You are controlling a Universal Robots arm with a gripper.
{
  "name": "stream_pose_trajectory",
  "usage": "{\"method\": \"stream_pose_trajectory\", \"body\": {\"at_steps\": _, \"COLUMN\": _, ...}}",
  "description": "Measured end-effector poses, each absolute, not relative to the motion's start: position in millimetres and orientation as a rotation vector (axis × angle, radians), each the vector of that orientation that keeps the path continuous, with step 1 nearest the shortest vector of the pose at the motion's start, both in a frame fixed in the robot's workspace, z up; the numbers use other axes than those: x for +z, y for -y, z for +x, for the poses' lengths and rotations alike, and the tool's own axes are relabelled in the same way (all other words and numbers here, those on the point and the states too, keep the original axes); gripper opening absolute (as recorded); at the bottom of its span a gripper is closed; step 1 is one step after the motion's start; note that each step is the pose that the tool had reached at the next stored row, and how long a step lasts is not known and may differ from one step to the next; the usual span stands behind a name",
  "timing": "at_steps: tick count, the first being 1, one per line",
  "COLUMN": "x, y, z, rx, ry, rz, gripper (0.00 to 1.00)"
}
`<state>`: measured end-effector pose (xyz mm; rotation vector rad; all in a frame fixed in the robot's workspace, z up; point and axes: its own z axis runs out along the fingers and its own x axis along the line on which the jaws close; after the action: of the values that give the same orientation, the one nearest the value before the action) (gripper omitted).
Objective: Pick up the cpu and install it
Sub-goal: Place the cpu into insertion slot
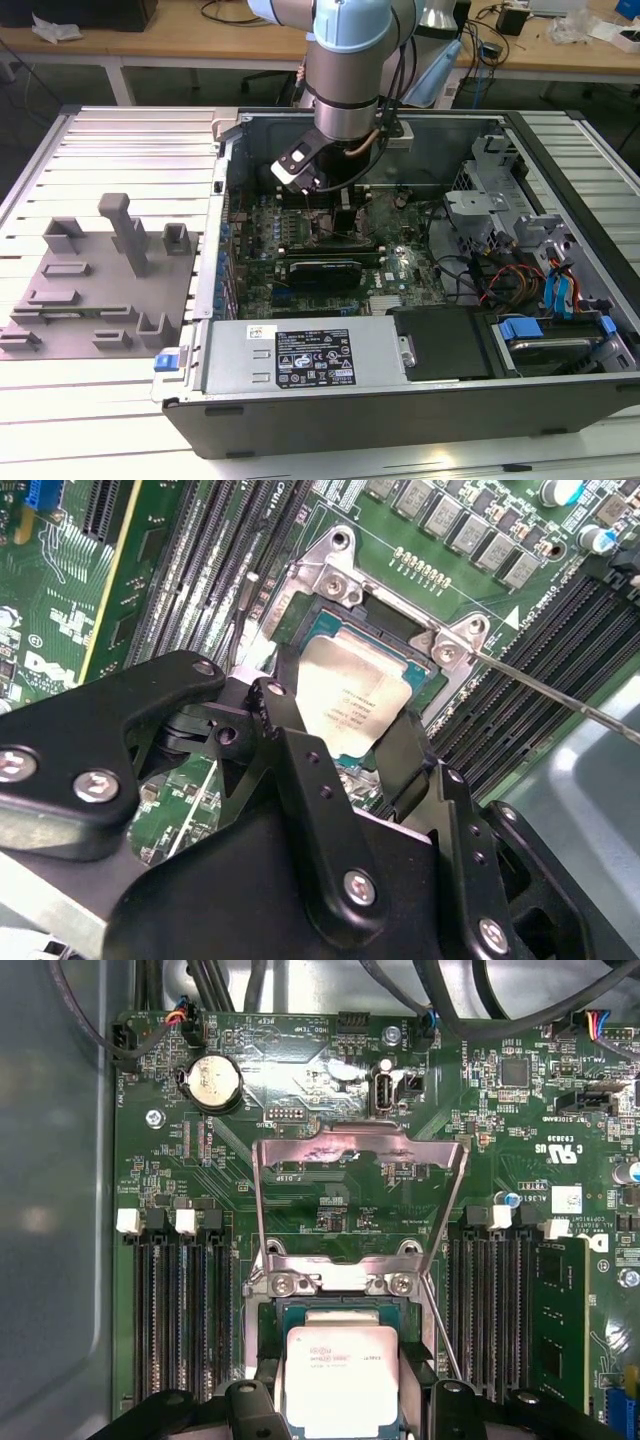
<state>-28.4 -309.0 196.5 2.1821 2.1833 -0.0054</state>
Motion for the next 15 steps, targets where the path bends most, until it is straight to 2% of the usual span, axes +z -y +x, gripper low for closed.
{"method": "stream_pose_trajectory", "body": {"at_steps": 8, "x": 196.0, "y": 308.9, "z": -28.4, "rx": -0.005, "ry": -2.183, "rz": 2.182, "gripper": 0.54}}
{"method": "stream_pose_trajectory", "body": {"at_steps": 9, "x": 195.5, "y": 308.7, "z": -28.2, "rx": -0.002, "ry": -2.184, "rz": 2.182, "gripper": 0.55}}
{"method": "stream_pose_trajectory", "body": {"at_steps": 10, "x": 195.7, "y": 308.8, "z": -28.3, "rx": -0.004, "ry": -2.184, "rz": 2.182, "gripper": 0.62}}
{"method": "stream_pose_trajectory", "body": {"at_steps": 15, "x": 203.7, "y": 309.0, "z": -28.4, "rx": -0.005, "ry": -2.183, "rz": 2.182, "gripper": 0.62}}
